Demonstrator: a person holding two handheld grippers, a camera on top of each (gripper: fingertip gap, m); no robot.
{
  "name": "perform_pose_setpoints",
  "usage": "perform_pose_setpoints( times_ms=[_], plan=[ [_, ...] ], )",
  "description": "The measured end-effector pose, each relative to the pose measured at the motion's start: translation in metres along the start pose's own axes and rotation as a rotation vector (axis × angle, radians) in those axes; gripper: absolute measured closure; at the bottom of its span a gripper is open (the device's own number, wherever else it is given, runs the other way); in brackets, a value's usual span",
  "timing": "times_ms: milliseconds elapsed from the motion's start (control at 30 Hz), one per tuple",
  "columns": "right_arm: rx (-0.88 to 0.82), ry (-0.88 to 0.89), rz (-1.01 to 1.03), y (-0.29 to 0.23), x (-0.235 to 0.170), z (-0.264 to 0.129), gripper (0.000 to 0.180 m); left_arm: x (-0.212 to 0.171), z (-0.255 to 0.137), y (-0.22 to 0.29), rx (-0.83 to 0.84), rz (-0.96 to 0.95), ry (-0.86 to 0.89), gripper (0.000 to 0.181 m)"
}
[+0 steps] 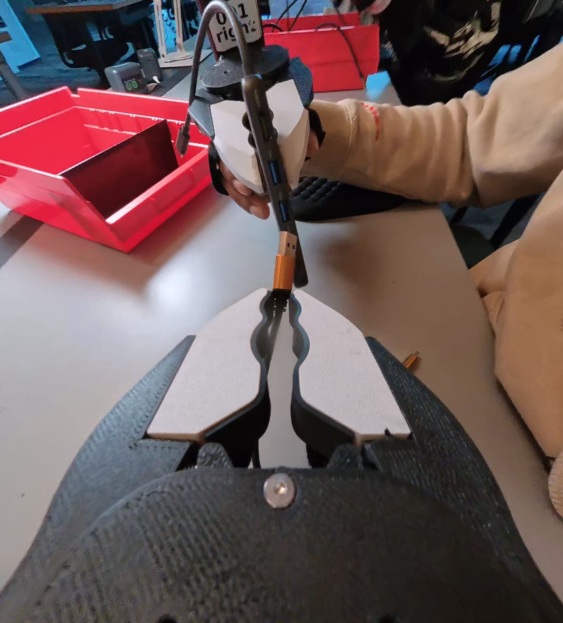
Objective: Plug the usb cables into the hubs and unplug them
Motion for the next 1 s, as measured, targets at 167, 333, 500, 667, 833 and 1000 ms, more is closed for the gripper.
perform_pose_setpoints(
  times_ms=[167, 333, 500, 667, 833, 1000],
  plan=[
    [-0.152, -0.133, 0.021, 0.009, -0.003, 0.009, 0.168, -0.005, 0.006, -0.003, 0.119, 0.031, -0.114, 0.172],
    [-0.232, -0.271, 0.084, 0.014, -0.011, 0.018, 0.168, -0.015, 0.014, -0.011, 0.195, 0.010, -0.286, 0.172],
    [-0.249, -0.323, 0.121, 0.015, -0.015, 0.026, 0.168, -0.023, 0.024, -0.012, 0.202, 0.003, -0.395, 0.172],
    [-0.271, -0.382, 0.136, 0.015, -0.020, 0.034, 0.168, -0.027, 0.028, -0.010, 0.189, 0.008, -0.449, 0.172],
    [-0.283, -0.408, 0.137, 0.014, -0.021, 0.039, 0.168, -0.028, 0.027, -0.010, 0.176, 0.005, -0.453, 0.172],
    [-0.262, -0.389, 0.138, 0.014, -0.021, 0.038, 0.168, -0.027, 0.026, -0.007, 0.124, -0.004, -0.430, 0.172]
  ],
)
Point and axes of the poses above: each gripper's, where its closed fingertips meet, z out along the fingers, x out of its top, y = z × x across the jaws, the point moved 7 cm from there along -z, back along the fingers
